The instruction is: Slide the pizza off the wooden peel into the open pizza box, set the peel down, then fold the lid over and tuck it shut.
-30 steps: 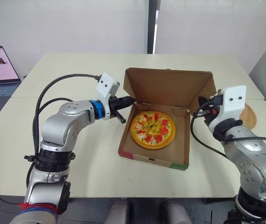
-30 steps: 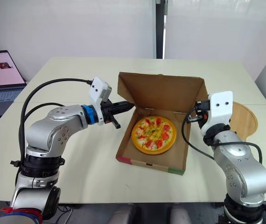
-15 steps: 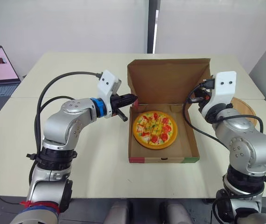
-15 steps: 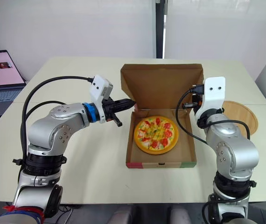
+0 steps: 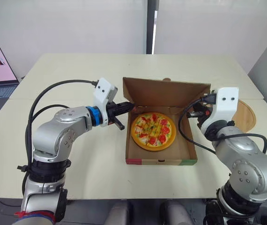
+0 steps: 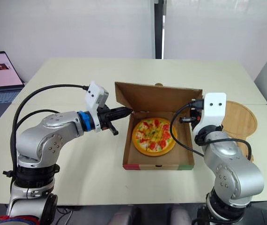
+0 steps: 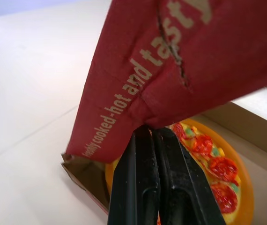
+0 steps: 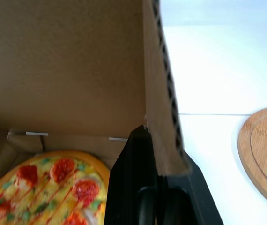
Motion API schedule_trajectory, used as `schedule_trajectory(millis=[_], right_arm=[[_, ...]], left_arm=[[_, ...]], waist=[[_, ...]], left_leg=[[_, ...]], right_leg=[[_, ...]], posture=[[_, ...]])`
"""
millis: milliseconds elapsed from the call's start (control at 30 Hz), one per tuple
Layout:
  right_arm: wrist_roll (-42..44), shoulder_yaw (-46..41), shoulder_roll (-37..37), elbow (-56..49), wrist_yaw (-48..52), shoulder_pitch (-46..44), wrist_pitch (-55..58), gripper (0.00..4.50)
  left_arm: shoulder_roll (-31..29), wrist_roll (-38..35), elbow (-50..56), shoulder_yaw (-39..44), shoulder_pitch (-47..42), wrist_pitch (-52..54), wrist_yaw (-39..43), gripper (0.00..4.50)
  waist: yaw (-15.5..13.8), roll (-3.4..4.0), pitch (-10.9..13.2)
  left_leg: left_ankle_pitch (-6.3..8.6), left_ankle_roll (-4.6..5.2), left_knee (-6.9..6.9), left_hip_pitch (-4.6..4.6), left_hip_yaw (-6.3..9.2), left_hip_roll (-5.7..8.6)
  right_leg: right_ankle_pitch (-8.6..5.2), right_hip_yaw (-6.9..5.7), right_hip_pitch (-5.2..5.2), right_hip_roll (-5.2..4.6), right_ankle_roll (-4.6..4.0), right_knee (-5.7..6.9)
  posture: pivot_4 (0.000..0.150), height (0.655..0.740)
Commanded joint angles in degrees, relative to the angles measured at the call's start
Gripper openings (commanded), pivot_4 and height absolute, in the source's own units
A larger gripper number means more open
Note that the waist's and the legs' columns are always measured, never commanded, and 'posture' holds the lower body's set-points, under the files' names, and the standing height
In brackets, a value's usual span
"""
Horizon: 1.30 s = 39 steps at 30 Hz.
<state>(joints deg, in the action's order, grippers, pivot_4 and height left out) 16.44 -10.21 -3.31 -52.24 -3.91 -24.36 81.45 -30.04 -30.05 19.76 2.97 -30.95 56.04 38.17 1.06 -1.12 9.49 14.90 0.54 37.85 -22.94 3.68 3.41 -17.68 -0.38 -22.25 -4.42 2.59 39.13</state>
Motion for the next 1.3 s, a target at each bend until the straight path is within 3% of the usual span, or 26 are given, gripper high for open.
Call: schedule_trajectory(millis=[33, 333, 600, 733, 933, 1200, 1300], right_arm=[[0.74, 3.24, 0.3, -2.07, 1.28, 2.11, -0.94, 0.02], [0.04, 8.76, -4.55, -4.22, 5.16, 17.15, -16.73, 0.02], [-0.32, 9.83, -5.06, -3.01, 4.53, 18.44, -21.26, 0.02], [-0.44, 9.88, -4.99, -2.48, 4.48, 18.03, -21.84, 0.0], [-0.68, 9.7, -5.27, -1.88, 4.94, 17.91, -22.42, 0.0], [-0.86, 10.13, -5.73, -1.44, 5.31, 17.66, -22.85, 0.0], [-0.92, 10.2, -5.79, -1.28, 5.42, 17.6, -23.1, 0.0]], left_arm=[[-0.05, -3.05, 5.15, 1.78, 2.1, -0.16, -0.15, 0.0], [1.51, -4.96, 9.04, 4.09, 12.15, -3.79, -3.34, 0.0], [0.15, -7.21, 5.98, 11.24, 16.95, -12.22, 0.0, 0.0], [-4.89, -6.32, 3.0, 12.08, 18.08, -15.88, 5.1, 0.84], [-6.48, -2.82, 0.7, 9.16, 17.27, -23.65, 7.71, 2.67], [-1.9, 2.53, -1.05, 5.32, 13.58, -29.45, 2.11, 2.67], [-0.7, 2.81, 2.07, 5.11, 15.25, -29.39, 0.1, 2.09]], waist=[[0.31, 0.0, 0.0], [0.68, 0.02, -0.03], [0.68, 0.02, -0.03], [0.6, 0.03, -0.02], [0.44, 0.03, -0.02], [0.56, 0.03, -0.02], [0.71, 0.03, -0.02]], left_leg=[[0.0, 0.0, -0.01, 0.01, 0.0, -0.01], [0.01, 0.0, -0.05, 0.07, 0.01, -0.03], [0.06, 0.09, -0.06, 0.07, 0.02, -0.04], [0.06, 0.08, -0.07, 0.08, 0.02, -0.06], [0.08, 0.12, -0.07, 0.07, 0.05, -0.05], [0.09, 0.14, -0.07, 0.07, 0.05, -0.05], [0.09, 0.14, -0.07, 0.06, 0.03, -0.05]], right_leg=[[0.0, 0.0, 0.0, 0.0, 0.0, 0.0], [0.0, 0.01, 0.06, 0.0, 0.0, -0.05], [0.0, 0.0, 0.05, 0.01, 0.0, -0.06], [-0.01, 0.0, 0.02, 0.02, -0.02, -0.06], [-0.01, -0.01, 0.03, 0.01, -0.02, -0.12], [-0.01, -0.03, 0.04, 0.02, -0.02, -0.09], [-0.01, 0.0, 0.04, 0.02, -0.02, -0.08]], posture=[[0.15, 0.7281], [0.15, 0.7281], [0.15, 0.7281], [0.15, 0.7281], [0.15, 0.7281], [0.15, 0.7281], [0.15, 0.7281]])
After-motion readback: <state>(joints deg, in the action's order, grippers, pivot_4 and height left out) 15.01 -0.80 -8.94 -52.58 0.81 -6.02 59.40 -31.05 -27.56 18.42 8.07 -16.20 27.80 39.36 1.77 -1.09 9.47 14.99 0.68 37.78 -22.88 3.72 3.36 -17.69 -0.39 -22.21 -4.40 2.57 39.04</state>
